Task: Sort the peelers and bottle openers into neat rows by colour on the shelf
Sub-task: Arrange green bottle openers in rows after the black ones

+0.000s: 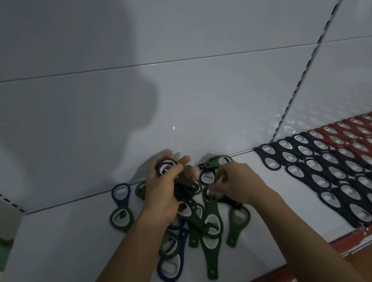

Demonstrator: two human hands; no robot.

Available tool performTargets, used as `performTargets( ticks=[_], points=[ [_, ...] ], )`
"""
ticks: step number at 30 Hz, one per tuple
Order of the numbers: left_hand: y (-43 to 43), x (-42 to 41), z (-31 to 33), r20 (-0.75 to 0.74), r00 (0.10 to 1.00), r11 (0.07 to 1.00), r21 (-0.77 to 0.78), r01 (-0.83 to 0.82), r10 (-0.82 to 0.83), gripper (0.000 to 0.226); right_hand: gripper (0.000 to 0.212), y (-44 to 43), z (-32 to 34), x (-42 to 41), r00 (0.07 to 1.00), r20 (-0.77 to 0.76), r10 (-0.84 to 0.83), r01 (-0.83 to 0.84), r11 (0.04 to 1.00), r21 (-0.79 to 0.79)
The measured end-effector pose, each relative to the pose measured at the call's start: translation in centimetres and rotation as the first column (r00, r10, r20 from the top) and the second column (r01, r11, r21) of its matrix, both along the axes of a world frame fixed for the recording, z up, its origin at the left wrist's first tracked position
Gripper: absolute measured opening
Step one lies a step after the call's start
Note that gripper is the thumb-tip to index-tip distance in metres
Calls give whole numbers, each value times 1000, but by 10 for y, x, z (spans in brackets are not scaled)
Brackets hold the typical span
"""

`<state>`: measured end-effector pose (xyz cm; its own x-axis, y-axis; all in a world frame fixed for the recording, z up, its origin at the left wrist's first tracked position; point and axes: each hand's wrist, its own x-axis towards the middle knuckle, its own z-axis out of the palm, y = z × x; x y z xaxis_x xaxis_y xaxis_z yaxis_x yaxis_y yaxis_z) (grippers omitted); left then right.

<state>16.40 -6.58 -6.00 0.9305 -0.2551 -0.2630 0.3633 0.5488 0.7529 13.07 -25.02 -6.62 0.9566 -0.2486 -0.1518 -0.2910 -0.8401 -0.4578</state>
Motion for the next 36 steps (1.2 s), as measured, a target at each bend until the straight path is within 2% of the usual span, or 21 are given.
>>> performTargets(
  ticks=[2, 5, 7, 9, 10, 11, 12, 13, 14, 15, 16, 18, 21, 22, 23, 24, 25, 27, 31, 34, 36],
  points=[
    [1, 1, -1, -5, 1000, 1000, 17, -2, 2, 33, 38, -6, -3, -3, 993, -118, 20, -12, 998, 63],
    [1, 0, -5, -5, 1000, 999, 15, 28, -28, 32, 39, -7, 1, -2, 991, -127, 39, -13, 979, 202],
    [2, -1, -4, 5, 997, 996, -44, 82, -81, 38, 37, -7, 3, -1, 988, -141, 58, -26, 975, 220],
    [3, 0, -6, 22, 995, 994, -43, 97, -96, 40, 28, -9, 0, 1, 996, -77, 54, -41, 985, 165],
    [2, 1, -7, 39, 995, 996, -17, 88, -87, 38, 22, -10, 0, 1, 1000, 5, 28, -28, 982, 188],
    [0, 1, -8, 58, 996, 997, 25, 67, -68, 35, 18, -10, 1, 1, 995, 96, -21, -9, 954, 299],
    [0, 2, -9, 77, 996, 996, 76, 43, -49, 33, 15, -9, 4, 1, 982, 168, -89, -4, 872, 489],
    [0, 2, -10, 90, 995, 993, 116, 33, -44, 33, 16, -6, 9, 0, 970, 197, -141, -29, 739, 673],
    [1, 2, -11, 94, 994, 990, 135, 45, -58, 39, 21, -1, 13, 0, 968, 200, -152, -67, 610, 790],
    [1, 1, -10, 85, 992, 987, 135, 83, -95, 49, 28, 4, 16, 2, 968, 210, -136, -104, 544, 832],
    [1, 0, -9, 76, 987, 981, 143, 128, -140, 56, 33, 10, 17, 4, 969, 226, -99, -135, 557, 820],
    [-1, -2, -9, 88, 981, 963, 225, 149, -172, 47, 37, 17, 14, 10, 964, 266, -17, -189, 661, 726],
    [0, 1, -10, 23, 999, 969, 245, 32, -39, 29, 34, 6, 5, 21, 960, 274, 56, -230, 718, 657],
    [3, 3, -10, -19, 1000, 977, 214, -5, 9, 30, 30, 0, 0, 24, 949, 294, 112, -265, 786, 558],
    [6, 5, -9, -47, 998, 982, 187, -32, 42, 30, 27, -7, -5, 27, 917, 337, 213, -329, 882, 339],
    [10, 6, -7, -56, 997, 989, 145, -38, 47, 30, 32, -13, -11, 29, 869, 340, 360, -398, 916, 45],
    [12, 7, -5, -62, 997, 996, 82, -30, 35, 28, 43, -16, -15, 30, 836, 257, 486, -445, 872, -203],
    [15, 7, -1, -79, 997, 999, -41, -10, 7, 25, 61, -17, -20, 29, 843, 57, 535, -472, 785, -401],
    [20, 5, 0, -44, 999, 999, -40, 6, -8, 21, 62, -20, -18, 32, 852, 31, 523, -456, 769, -448],
    [23, 7, -3, 7, 1000, 1000, -6, 4, -4, 30, 32, -25, -11, 37, 848, 178, 499, -386, 812, -437],
    [27, 8, -4, 50, 999, 1000, -13, 23, -23, 33, 11, -26, -6, 38, 807, 358, 470, -323, 859, -398]
  ],
)
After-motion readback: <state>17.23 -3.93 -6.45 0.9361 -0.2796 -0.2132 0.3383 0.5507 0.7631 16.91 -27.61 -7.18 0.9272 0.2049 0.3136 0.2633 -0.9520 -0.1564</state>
